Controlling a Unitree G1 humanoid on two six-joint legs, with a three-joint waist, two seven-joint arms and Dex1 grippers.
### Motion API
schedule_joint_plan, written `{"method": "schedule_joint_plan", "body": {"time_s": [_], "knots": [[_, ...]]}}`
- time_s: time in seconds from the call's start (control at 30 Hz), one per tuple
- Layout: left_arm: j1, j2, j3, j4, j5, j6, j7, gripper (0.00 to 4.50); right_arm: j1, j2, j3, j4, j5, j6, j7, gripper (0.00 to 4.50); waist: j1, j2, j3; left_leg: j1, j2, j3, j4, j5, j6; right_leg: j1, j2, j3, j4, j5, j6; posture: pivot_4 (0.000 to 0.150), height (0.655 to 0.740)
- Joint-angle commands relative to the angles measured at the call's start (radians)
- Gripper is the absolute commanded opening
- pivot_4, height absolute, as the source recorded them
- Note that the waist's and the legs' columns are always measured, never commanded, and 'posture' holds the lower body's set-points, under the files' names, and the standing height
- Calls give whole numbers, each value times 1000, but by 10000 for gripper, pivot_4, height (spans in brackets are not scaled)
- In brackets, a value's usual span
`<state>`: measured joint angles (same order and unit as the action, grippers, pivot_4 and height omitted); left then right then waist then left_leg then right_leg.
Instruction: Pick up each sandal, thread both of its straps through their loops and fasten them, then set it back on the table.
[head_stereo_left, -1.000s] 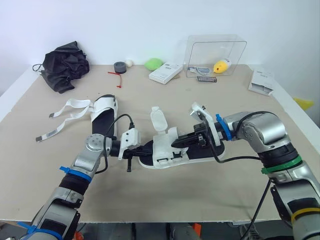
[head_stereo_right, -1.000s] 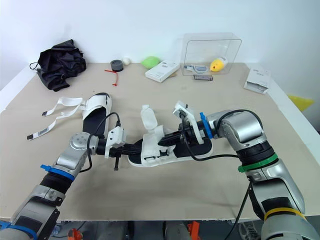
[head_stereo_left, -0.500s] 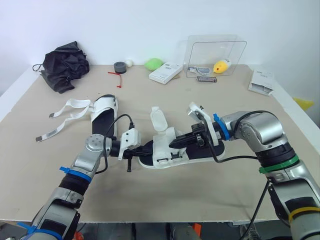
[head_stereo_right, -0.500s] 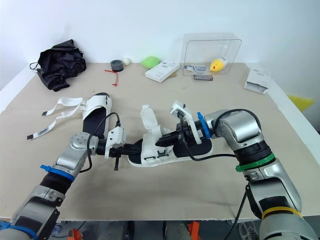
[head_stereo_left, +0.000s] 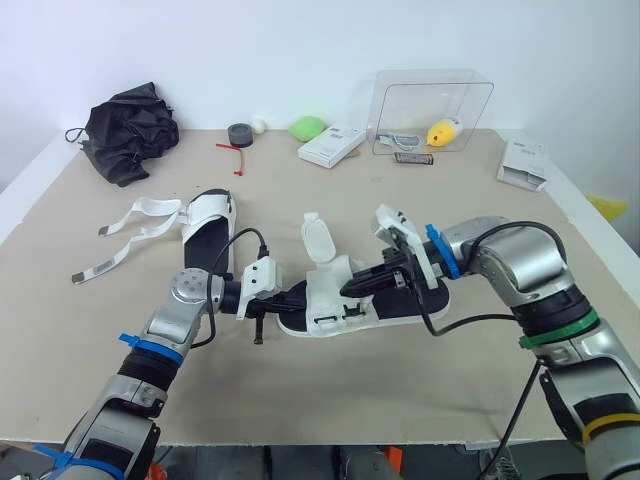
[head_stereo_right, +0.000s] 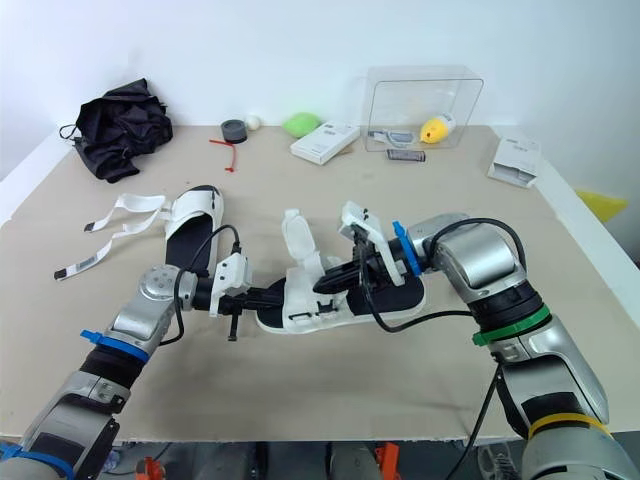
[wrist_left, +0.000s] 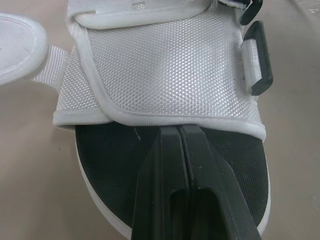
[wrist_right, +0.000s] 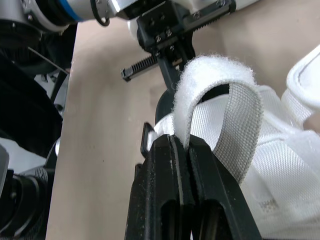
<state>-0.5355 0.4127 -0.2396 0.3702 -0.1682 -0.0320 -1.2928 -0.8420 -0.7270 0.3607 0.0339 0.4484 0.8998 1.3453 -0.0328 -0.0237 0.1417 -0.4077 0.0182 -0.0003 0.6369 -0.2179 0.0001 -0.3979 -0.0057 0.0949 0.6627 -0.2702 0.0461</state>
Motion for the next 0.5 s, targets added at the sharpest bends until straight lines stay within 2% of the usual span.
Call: {"method": "schedule_joint_plan", "body": {"time_s": [0.03,0.33,0.5], "knots": [[78,19,-78,65,63,56,-18,0,-6,-33,-9,-20,3,1,38,885,0,0,0,0,0,0,0,0,0,0,0,0,0,0,0,1500,7400],[73,16,-78,68,65,58,-17,0,-26,0,-38,13,30,48,25,885,0,0,0,0,-1,0,0,0,0,0,-1,0,0,2,-4,1500,7400],[74,17,-78,67,66,57,-16,0,-23,23,-66,-33,110,160,25,885,0,0,0,0,-1,0,0,0,0,0,-1,0,0,3,-5,1500,7400]]}}
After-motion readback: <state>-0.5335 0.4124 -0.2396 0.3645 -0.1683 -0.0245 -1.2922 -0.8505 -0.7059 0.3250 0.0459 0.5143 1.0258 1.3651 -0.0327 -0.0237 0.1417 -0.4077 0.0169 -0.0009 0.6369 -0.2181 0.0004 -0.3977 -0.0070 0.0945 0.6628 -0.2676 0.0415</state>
